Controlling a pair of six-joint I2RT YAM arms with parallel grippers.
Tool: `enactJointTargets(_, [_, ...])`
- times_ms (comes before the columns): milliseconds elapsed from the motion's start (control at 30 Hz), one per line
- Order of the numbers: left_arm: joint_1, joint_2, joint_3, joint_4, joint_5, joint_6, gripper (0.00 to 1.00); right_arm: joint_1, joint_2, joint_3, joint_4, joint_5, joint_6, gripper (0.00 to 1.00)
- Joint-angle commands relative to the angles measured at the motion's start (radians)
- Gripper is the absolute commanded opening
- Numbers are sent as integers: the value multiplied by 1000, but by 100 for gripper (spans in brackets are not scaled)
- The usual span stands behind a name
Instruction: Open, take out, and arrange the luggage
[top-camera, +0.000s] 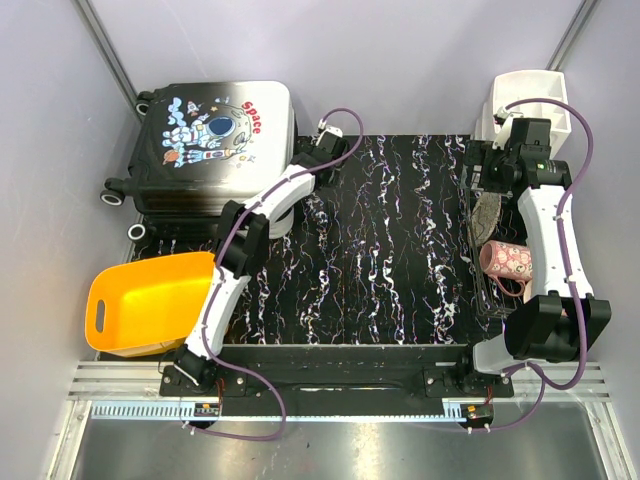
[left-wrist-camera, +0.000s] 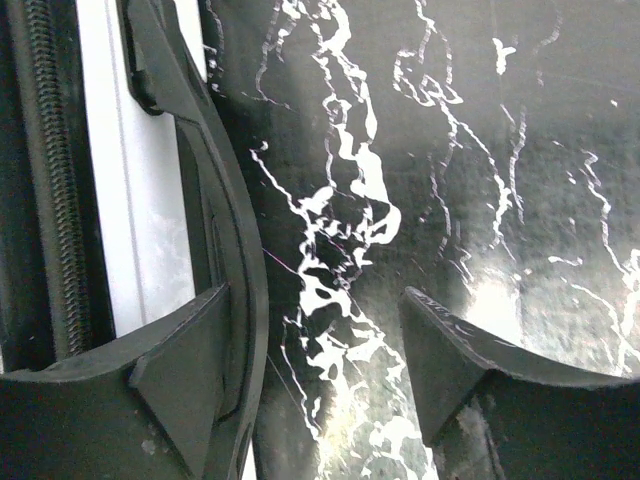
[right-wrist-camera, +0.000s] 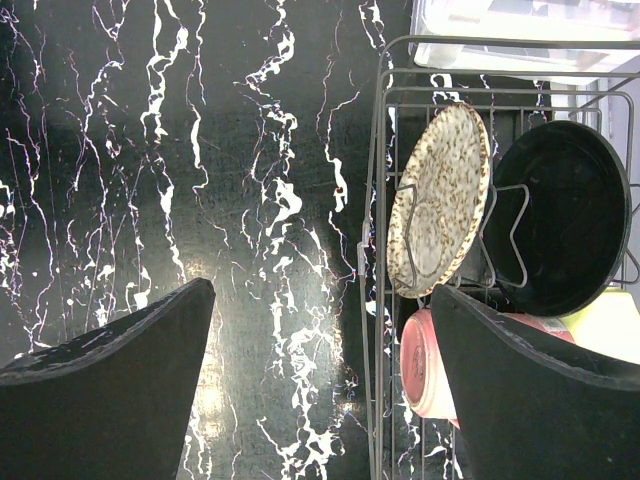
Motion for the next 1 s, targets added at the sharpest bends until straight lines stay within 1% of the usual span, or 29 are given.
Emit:
enactJointTargets(0, [-152,-51,-74,-66,363,-95,67,-6,-5,47,4,-17,3,100])
enactJointTargets(233, [-220,-91,-168,-68,414,-120,62,-14,-13,38,-1,-34,6,100])
enactJointTargets(500, [-359,-146,-191,-65,461,-56,60,-17,-2,50,-13,-53,15,100])
enactJointTargets(567, [-373,-149,-188,-74,501,-52,59,-20,1,58,-16,-55,16,100])
enactJointTargets(633, [-390,-160,-184,-91,478,-49,59,-25,5,65,-16,-63,18,100])
enactJointTargets(667, [-395,-163,-179,-94,471,-48,63,-25,7,67,-18,-64,21,100])
enactJointTargets(700, [-398,-177,-165,-103,387,-43,66,-26,8,72,-19,-67,21,100])
enactJointTargets(767, [-407,-189,-130,-124,295,-17,75,-28,16,75,-19,-78,27,100])
enactJointTargets(800, [-405,-194,-84,-150,206,-8,77,-28,18,76,-19,-80,27,100])
enactJointTargets(867, [-410,-217,-43,-175,143,21,80,-28,28,79,-18,-86,26,100])
enactJointTargets(900, [-412,-229,-18,-184,82,35,82,-28,31,82,-16,-86,26,100])
enactJointTargets(967, [-424,-270,-7,-178,26,95,84,-28,41,87,-16,-90,55,100])
